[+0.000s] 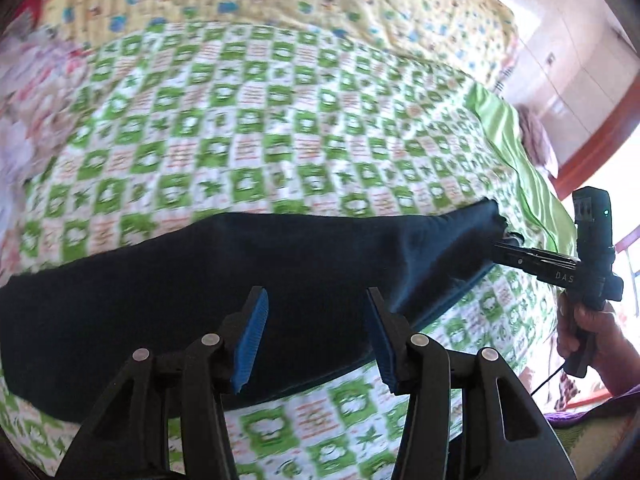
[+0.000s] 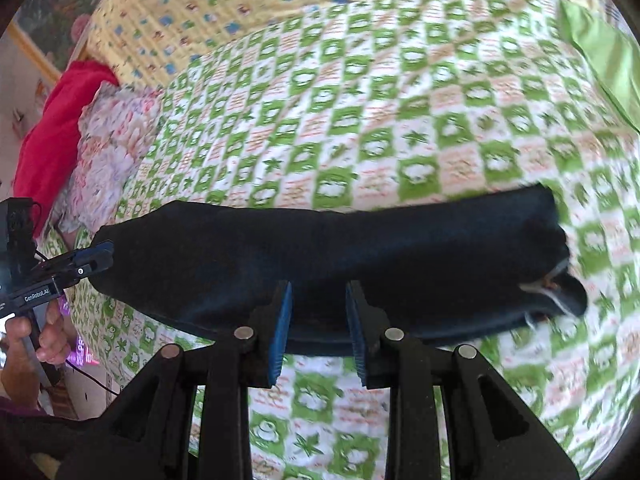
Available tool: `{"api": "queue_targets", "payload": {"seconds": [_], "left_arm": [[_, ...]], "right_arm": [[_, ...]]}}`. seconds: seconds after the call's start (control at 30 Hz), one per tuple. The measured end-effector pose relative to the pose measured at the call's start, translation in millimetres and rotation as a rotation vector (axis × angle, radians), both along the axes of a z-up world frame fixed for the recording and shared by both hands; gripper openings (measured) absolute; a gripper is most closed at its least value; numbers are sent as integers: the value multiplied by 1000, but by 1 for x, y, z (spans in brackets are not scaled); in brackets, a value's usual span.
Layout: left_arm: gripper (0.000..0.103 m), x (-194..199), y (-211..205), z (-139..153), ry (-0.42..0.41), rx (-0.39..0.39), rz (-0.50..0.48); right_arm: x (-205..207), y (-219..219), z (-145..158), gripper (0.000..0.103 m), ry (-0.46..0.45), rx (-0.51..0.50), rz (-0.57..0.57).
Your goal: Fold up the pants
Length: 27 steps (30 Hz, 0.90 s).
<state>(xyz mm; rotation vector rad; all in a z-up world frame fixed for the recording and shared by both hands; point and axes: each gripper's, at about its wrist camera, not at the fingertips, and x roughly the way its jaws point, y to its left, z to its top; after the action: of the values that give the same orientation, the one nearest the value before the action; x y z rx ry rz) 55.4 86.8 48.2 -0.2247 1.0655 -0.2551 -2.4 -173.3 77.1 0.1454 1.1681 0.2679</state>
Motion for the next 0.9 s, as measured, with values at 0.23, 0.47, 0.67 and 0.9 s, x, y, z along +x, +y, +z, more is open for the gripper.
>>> {"api": "queue_targets", "payload": {"seconds": [0.23, 0.47, 0.67, 0.9], "left_arm": [[52, 33, -64, -3, 14, -22, -141], [54, 62, -117, -9, 41, -13, -259], [55, 91, -154, -16, 72, -7, -353], [56, 127, -200, -32, 127, -7, -459]], "right_arm": [[-21, -46, 2, 35, -14, 20, -149], [-34, -80, -2, 40, -26, 56, -268], [-39, -109, -11, 41, -20, 106, -364], [-36, -135, -25, 41, -12, 188, -458]]}}
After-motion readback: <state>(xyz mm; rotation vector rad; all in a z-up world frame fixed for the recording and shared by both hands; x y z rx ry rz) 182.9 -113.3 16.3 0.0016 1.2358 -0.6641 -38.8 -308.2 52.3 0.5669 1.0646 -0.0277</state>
